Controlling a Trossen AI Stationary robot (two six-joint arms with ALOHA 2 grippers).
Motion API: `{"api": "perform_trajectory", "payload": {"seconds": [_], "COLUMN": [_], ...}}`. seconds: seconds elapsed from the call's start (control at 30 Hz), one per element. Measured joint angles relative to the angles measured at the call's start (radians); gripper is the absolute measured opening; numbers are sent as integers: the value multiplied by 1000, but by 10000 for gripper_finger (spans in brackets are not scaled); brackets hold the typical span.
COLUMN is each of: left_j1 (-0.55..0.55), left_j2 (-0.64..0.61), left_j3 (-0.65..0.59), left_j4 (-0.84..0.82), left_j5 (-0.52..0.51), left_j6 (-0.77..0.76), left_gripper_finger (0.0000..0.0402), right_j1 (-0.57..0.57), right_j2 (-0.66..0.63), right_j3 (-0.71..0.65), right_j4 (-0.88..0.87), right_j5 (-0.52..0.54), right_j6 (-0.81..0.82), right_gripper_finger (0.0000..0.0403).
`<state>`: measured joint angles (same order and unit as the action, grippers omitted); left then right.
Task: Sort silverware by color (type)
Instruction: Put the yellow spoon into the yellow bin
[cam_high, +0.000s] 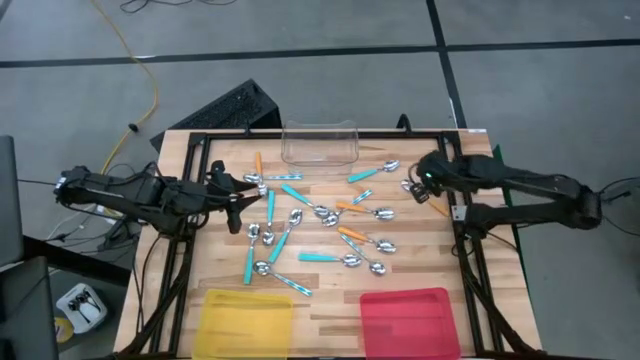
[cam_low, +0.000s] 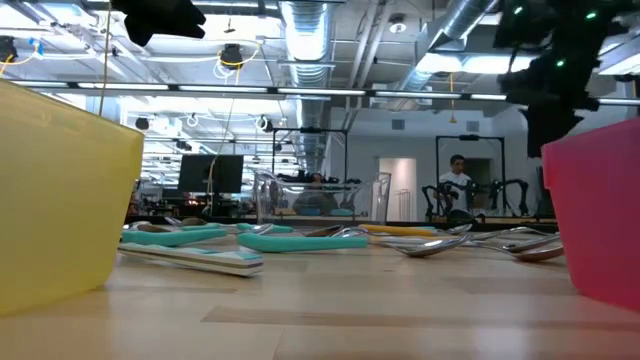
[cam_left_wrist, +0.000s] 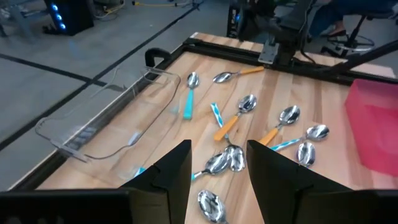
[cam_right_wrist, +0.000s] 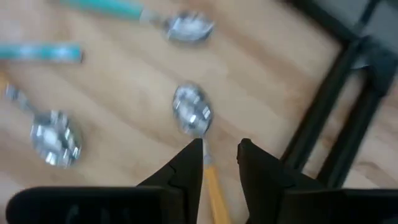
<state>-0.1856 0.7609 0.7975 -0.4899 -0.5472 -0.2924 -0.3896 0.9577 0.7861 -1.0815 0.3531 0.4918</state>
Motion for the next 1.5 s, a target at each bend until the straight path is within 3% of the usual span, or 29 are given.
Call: {"api": "perform_trajectory", "payload": {"seconds": [0.2, 0.47, 0.9, 1.5], "left_j1": [0, 0, 0, 0], "left_j2": [-2, -2, -2, -2], "left_j3": [0, 0, 0, 0], "left_j4": [-13, -46, -91, -124], "left_j5": [1, 2, 73, 151], "left_j6": [-1, -15, -51, -90], "left_gripper_finger": [138, 138, 138, 138], "right_j1": [-58, -110, -238, -270], "right_j2": [163, 309, 417, 538], "right_j3": [-19, -27, -27, -68], "right_j4": [-19, 16, 112, 250], "right_j5": [-62, -74, -145, -180], "right_j6": [-153, -156, -238, -308], "right_gripper_finger": [173, 246, 244, 243]}}
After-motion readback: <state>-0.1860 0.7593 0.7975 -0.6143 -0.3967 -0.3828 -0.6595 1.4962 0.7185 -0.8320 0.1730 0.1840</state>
